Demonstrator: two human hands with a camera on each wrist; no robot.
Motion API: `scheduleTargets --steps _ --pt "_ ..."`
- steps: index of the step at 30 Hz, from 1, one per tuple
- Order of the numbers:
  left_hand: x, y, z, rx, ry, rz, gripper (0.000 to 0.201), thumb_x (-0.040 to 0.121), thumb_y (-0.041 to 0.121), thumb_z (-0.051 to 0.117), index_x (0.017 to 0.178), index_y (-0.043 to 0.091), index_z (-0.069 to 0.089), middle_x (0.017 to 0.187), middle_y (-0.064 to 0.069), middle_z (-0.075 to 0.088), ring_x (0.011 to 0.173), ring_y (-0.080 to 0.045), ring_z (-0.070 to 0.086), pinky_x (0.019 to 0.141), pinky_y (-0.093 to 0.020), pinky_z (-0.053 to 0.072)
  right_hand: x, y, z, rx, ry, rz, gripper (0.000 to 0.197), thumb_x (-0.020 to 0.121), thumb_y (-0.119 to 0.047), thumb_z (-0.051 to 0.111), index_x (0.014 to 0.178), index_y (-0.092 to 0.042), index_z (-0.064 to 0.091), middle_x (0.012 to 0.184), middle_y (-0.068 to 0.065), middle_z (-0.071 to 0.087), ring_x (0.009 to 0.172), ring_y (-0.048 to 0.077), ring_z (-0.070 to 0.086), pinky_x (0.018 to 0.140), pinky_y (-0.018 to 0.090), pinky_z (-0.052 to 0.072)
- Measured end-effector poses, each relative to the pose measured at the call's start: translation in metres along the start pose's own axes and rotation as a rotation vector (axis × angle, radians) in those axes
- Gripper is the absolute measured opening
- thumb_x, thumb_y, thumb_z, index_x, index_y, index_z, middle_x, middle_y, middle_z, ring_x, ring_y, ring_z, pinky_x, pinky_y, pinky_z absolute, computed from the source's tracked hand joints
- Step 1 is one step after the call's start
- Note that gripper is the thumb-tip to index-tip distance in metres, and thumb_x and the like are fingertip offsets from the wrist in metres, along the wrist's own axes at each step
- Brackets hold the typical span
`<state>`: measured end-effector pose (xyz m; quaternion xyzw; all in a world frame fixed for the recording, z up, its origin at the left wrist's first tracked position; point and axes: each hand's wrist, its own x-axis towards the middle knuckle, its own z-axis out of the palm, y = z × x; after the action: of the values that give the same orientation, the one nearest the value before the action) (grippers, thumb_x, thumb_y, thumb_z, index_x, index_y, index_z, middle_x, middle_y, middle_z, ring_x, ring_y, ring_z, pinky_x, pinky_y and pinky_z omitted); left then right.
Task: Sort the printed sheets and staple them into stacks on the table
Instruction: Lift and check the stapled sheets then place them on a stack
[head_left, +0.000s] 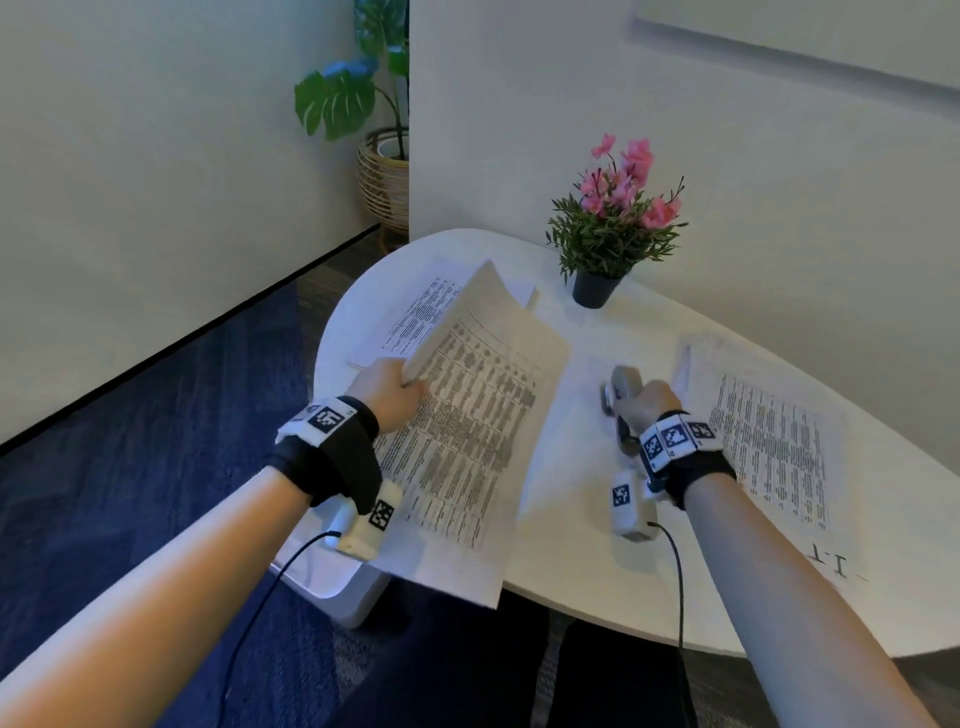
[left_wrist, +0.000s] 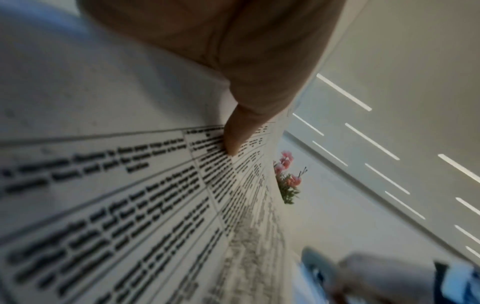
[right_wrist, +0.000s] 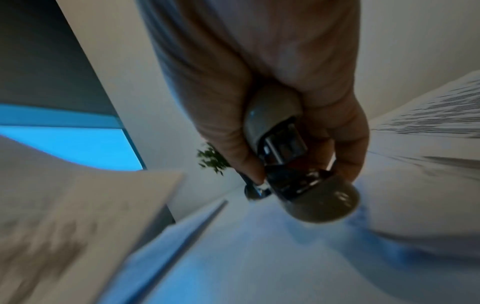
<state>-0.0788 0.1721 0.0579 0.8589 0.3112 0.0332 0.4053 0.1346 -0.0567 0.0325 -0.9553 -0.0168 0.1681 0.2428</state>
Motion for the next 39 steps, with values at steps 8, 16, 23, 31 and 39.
scheduleTargets --steps 8,16,23,31,39 --pt "0.007 0.019 -0.033 -0.387 0.167 0.041 0.035 0.094 0.024 0.056 0.126 0.011 0.055 0.107 -0.001 0.062 0.099 -0.017 0.059 0.084 -0.031 0.046 0.013 0.021 0.026 -0.241 0.044 -0.02 0.037 0.082 -0.04 0.062 0.07 -0.006 0.051 0.064 0.01 0.048 0.052 0.02 0.044 0.053 0.024 0.04" --pt "0.03 0.017 -0.045 -0.739 0.28 0.144 0.026 0.092 0.019 0.06 0.117 0.014 0.06 0.104 0.002 0.067 0.091 -0.008 0.065 0.078 -0.025 0.052 -0.059 -0.056 0.028 0.679 -0.641 -0.416 0.045 0.089 -0.055 0.053 0.119 -0.022 0.06 0.103 0.004 0.071 0.092 0.021 0.068 0.074 0.039 0.056" --pt "0.05 -0.068 -0.029 -0.456 0.395 -0.02 0.025 0.095 0.023 0.055 0.115 0.01 0.061 0.111 -0.01 0.067 0.092 -0.024 0.066 0.085 -0.04 0.053 -0.035 -0.087 0.036 0.288 -0.251 -0.651 0.031 0.1 -0.023 0.046 0.07 -0.027 0.038 0.07 -0.01 0.036 0.061 0.004 0.035 0.057 0.021 0.027" --pt "0.017 -0.164 0.045 0.116 0.284 0.17 0.036 0.082 0.031 0.057 0.107 0.008 0.069 0.127 -0.016 0.057 0.114 -0.04 0.054 0.099 -0.052 0.043 -0.003 -0.125 0.056 0.458 -0.089 -0.335 0.036 0.103 -0.019 0.037 0.13 0.002 0.048 0.113 0.016 0.053 0.104 0.029 0.054 0.07 0.032 0.039" --pt "0.003 -0.179 0.06 0.057 0.345 0.293 0.065 0.089 0.06 0.032 0.128 0.014 0.058 0.144 0.001 0.041 0.139 -0.018 0.025 0.113 -0.037 0.022 0.017 -0.129 0.114 0.313 -0.294 -0.065 0.027 0.089 -0.019 0.063 0.076 -0.011 0.042 0.067 0.006 0.043 0.053 0.019 0.045 0.055 0.027 0.043"
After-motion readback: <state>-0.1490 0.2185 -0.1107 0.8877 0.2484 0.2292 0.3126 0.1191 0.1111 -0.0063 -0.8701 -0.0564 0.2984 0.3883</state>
